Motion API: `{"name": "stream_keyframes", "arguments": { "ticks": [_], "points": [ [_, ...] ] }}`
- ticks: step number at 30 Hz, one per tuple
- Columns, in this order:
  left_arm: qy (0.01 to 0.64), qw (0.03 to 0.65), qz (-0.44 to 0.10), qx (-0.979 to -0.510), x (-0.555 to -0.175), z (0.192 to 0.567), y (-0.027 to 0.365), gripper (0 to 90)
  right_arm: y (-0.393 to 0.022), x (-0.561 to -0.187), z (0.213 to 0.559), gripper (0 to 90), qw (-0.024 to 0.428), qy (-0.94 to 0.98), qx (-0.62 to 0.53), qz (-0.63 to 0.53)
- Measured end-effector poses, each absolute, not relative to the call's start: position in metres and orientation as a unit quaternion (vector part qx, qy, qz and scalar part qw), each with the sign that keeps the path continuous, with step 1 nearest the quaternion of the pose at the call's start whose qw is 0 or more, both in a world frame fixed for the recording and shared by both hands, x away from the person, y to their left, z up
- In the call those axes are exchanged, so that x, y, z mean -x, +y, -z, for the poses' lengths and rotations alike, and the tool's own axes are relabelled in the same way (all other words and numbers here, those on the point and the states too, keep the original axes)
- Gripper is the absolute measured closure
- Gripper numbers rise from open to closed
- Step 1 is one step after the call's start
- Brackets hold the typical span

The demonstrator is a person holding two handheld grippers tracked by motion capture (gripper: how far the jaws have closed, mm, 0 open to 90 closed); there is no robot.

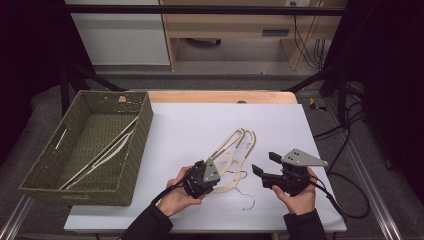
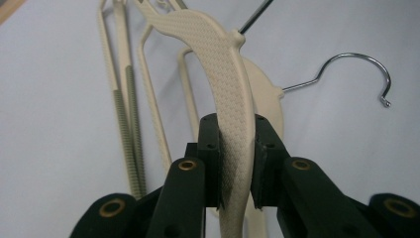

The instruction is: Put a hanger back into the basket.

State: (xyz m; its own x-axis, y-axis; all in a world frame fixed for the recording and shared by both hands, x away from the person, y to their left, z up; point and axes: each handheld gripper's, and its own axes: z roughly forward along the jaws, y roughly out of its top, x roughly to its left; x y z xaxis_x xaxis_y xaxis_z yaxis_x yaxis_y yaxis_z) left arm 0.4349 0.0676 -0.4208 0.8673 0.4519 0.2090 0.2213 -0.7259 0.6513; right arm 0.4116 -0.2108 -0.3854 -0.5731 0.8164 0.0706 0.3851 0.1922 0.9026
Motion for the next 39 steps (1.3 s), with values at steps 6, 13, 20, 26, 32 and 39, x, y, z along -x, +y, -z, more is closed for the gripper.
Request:
{"name": "stream_keyframes", "arguments": {
  "ticks": [6,13,20,26,32,39],
  "points": [
    [0.22,0.342,-0.198,-0.892,-0.434,0.409,0.087,80.6,-0.221,-0.413,0.392,13.9,0.223,0.734,-0.414,-0.49],
    [0.267,0.354,-0.215,-0.87,-0.444,0.398,0.111,84.5,-0.23,-0.415,0.401,11.5,0.217,0.738,-0.424,-0.477],
    [0.293,0.379,-0.216,-0.851,-0.448,0.39,0.13,85.8,-0.234,-0.413,0.404,10.2,0.216,0.739,-0.426,-0.475],
    [0.293,0.412,-0.217,-0.835,-0.44,0.37,0.143,85.8,-0.234,-0.411,0.404,9.1,0.217,0.743,-0.419,-0.474],
    [0.284,0.439,-0.223,-0.823,-0.432,0.338,0.161,85.8,-0.236,-0.41,0.402,8.6,0.219,0.74,-0.419,-0.479],
    [0.278,0.459,-0.234,-0.811,-0.431,0.306,0.179,85.8,-0.24,-0.407,0.399,7.4,0.222,0.734,-0.417,-0.488]
  ]
}}
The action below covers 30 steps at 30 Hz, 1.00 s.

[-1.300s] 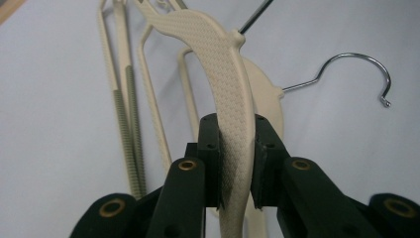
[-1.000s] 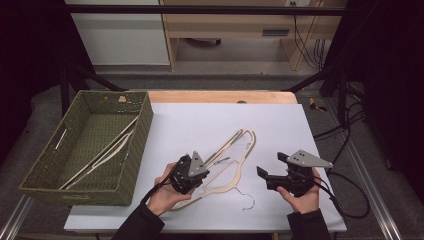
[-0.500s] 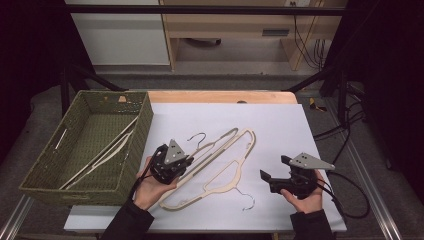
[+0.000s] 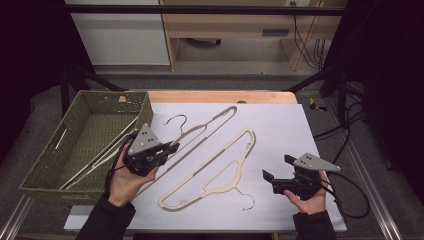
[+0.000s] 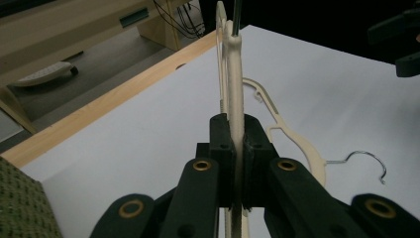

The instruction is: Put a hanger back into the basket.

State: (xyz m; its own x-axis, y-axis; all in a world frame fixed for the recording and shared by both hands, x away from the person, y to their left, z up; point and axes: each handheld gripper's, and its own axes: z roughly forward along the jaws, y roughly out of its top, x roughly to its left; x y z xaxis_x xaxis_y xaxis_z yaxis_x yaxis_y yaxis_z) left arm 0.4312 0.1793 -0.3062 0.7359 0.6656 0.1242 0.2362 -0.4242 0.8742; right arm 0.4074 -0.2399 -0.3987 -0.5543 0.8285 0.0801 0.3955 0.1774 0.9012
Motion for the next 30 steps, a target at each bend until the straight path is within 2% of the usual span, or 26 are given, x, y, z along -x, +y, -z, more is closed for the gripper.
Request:
{"name": "stream_keyframes", "arguments": {
  "ticks": [6,17,30],
  "points": [
    [0.277,0.468,-0.235,-0.805,-0.439,0.284,0.2,85.9,-0.242,-0.406,0.397,6.4,0.225,0.731,-0.416,-0.491],
    [0.276,0.478,-0.27,-0.789,-0.445,0.246,0.246,85.8,-0.242,-0.406,0.397,5.9,0.222,0.734,-0.416,-0.489],
    [0.281,0.465,-0.289,-0.788,-0.46,0.244,0.302,85.7,-0.242,-0.407,0.398,5.6,0.224,0.735,-0.416,-0.487]
  ]
}}
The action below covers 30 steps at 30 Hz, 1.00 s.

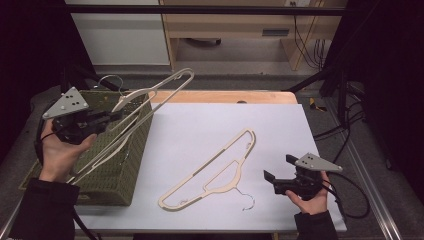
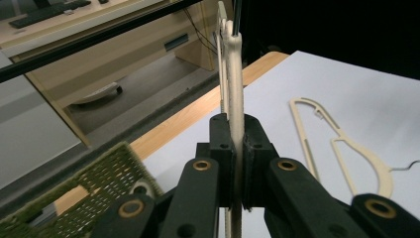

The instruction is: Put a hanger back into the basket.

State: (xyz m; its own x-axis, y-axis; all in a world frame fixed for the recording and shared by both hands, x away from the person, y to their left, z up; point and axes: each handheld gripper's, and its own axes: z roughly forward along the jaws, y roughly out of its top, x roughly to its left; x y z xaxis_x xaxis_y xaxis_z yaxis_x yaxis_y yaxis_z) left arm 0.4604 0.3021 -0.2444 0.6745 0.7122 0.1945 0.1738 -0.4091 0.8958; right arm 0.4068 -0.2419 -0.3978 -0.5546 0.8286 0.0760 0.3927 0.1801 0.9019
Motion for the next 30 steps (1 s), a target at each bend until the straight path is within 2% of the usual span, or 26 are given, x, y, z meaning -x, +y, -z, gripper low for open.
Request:
{"name": "stream_keyframes", "arguments": {
  "ticks": [19,30],
  "points": [
    [0.358,0.414,-0.307,-0.779,-0.486,0.288,0.392,85.7,-0.241,-0.408,0.399,5.4,0.225,0.739,-0.413,-0.481],
    [0.361,0.378,-0.307,-0.795,-0.489,0.311,0.408,85.7,-0.24,-0.408,0.4,5.3,0.226,0.739,-0.415,-0.479]
  ]
}}
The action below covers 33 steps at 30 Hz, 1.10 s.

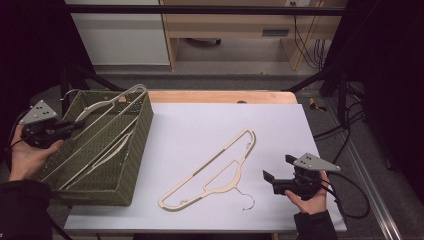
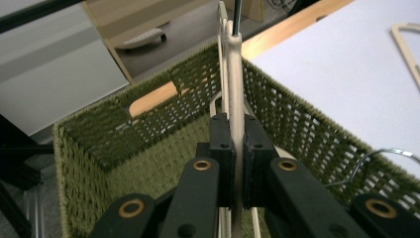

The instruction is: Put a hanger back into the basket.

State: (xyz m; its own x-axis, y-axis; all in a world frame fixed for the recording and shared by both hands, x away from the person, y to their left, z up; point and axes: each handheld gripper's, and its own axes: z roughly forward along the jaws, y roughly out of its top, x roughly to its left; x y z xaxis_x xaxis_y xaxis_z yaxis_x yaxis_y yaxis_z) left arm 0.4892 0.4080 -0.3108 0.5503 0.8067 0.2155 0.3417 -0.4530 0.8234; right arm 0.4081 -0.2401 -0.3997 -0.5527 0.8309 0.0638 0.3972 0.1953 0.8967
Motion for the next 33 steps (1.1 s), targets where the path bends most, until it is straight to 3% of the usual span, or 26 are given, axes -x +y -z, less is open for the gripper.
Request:
{"name": "stream_keyframes", "arguments": {
  "ticks": [10,18,29,33],
  "points": [
    [0.371,0.326,-0.301,-0.816,-0.494,0.351,0.399,85.7,-0.238,-0.409,0.401,5.3,0.226,0.742,-0.415,-0.476],
    [0.391,0.338,-0.286,-0.807,-0.492,0.378,0.4,85.4,-0.238,-0.409,0.402,5.3,0.225,0.741,-0.415,-0.477],
    [0.386,0.314,-0.234,-0.835,-0.49,0.394,0.384,78.0,-0.236,-0.409,0.403,5.9,0.224,0.742,-0.414,-0.477],
    [0.39,0.307,-0.22,-0.84,-0.491,0.396,0.38,69.9,-0.237,-0.409,0.402,6.1,0.225,0.743,-0.411,-0.478]
  ]
}}
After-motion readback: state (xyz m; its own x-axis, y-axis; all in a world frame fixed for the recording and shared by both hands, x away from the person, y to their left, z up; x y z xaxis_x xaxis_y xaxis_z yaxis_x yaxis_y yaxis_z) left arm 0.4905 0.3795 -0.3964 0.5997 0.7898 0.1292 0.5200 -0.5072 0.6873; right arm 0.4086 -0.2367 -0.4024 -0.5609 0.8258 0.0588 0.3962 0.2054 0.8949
